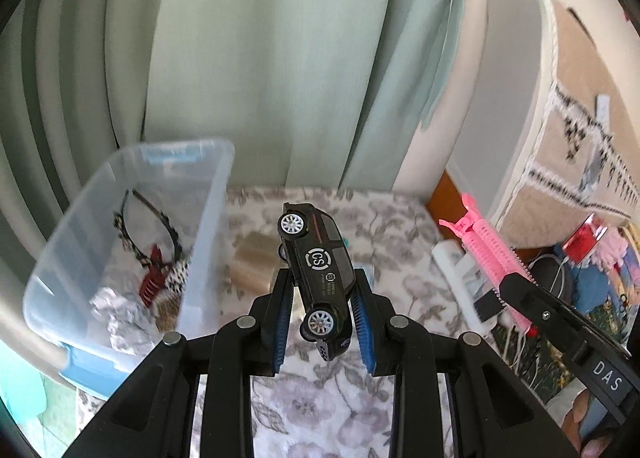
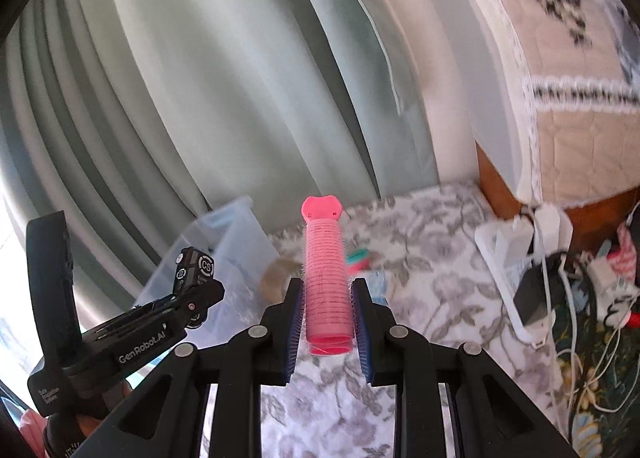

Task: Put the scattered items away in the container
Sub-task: 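Lift the toy car and pink roller with both grippers toward the box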

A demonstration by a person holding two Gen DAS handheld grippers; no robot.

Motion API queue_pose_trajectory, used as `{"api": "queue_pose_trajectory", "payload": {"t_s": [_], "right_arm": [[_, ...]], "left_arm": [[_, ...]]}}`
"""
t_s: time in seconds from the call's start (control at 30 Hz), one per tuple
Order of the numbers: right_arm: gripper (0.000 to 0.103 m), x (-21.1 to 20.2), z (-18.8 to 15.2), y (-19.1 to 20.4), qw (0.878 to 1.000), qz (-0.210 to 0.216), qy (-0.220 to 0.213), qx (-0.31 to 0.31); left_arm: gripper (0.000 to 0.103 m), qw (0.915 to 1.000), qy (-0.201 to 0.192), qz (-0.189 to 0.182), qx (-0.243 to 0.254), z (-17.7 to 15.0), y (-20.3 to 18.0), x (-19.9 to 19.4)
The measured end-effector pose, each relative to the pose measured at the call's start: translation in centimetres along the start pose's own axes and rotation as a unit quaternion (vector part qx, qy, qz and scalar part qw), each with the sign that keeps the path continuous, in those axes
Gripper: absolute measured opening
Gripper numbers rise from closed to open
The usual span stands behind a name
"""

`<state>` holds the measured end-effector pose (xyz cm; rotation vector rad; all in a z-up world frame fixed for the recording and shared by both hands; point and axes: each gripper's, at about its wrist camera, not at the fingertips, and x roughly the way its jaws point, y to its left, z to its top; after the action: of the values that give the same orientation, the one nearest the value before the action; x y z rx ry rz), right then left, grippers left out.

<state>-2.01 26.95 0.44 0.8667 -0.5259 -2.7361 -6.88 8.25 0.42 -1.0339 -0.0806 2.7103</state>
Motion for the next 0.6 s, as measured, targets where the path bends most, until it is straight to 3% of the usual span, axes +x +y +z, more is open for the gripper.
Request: {"api": "queue_pose_trajectory", "payload": {"t_s": [0.3, 0.6], "right_arm": [[0.026, -2.7, 2.0, 4.0, 0.999, 0.015, -0.044, -0.022], [0.026, -4.2, 3.0, 6.8, 0.997, 0.026, -0.068, -0.040]], "left_arm": [[0.030, 0.9977, -0.067, -0.003, 0.001, 2.0, 1.0, -5.2], [0.030, 0.9944, -0.105, -0.001, -0.005, 3.1, 2.4, -8.6]]}}
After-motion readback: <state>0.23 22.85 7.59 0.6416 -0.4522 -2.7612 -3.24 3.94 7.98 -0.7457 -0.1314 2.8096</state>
